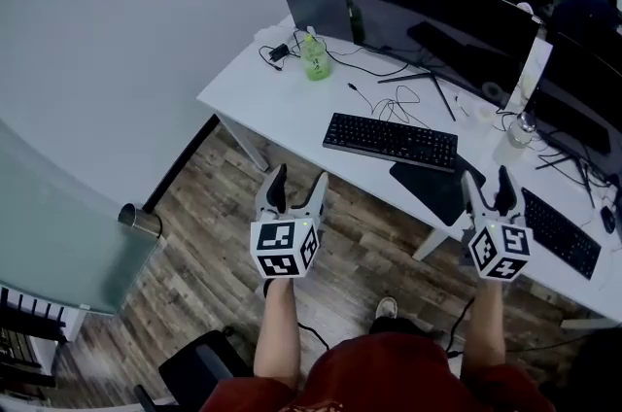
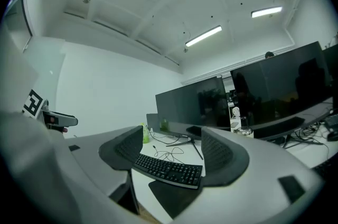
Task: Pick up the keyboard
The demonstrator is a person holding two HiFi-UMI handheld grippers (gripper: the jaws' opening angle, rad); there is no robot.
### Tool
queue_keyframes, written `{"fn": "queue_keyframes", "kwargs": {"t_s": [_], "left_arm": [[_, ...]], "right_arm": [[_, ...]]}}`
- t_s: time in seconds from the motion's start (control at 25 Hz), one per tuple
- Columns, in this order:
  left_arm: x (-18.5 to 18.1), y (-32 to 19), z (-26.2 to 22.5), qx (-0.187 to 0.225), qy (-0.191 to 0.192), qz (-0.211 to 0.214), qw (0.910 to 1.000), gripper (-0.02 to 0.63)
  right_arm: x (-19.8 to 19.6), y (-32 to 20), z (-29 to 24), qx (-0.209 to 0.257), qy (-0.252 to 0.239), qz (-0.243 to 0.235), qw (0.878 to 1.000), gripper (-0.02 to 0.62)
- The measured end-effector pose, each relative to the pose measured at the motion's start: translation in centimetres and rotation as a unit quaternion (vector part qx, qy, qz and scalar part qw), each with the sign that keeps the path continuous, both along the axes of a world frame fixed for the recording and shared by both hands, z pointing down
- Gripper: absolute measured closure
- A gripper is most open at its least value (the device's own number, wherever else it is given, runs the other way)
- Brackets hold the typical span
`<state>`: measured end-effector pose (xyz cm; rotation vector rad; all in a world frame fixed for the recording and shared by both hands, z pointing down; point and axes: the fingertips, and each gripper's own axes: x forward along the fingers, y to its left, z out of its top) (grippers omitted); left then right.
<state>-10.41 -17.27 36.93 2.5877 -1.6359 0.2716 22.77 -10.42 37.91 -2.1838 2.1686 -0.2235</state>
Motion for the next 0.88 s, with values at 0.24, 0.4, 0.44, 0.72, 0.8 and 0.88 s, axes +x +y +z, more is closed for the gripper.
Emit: {"fn": "queue_keyframes", "kwargs": {"t_s": [0.24,0.4,0.44,0.72,0.8,0.88], "left_arm": [[2.9,-4.0,0.2,-0.005,-0.024,0.003,0.9997,0.310],[3.5,-6.0,0.4,-0.010,-0.030,0.000,0.9995,0.310],[3.6,-6.5,0.5,-0.011,-0.032,0.000,0.9994,0.310],[4.3,-10.6,2.4,-0.024,-0.038,0.005,0.9990,0.310],[4.1,-12.3,3.5,-0.033,-0.041,0.009,0.9986,0.310],[4.0,-14.3,4.7,-0.046,-0.040,0.013,0.9981,0.310]], "right_arm": [[3.0,-3.4,1.1,-0.004,-0.016,0.007,1.000,0.272],[3.9,-5.2,1.7,-0.008,-0.025,0.008,1.000,0.272],[4.1,-5.6,1.9,-0.009,-0.026,0.008,1.000,0.272],[4.9,-9.2,3.8,-0.028,-0.027,0.011,0.999,0.272],[4.8,-10.5,4.6,-0.037,-0.026,0.014,0.999,0.272],[4.7,-12.0,5.3,-0.049,-0.024,0.017,0.998,0.272]]}}
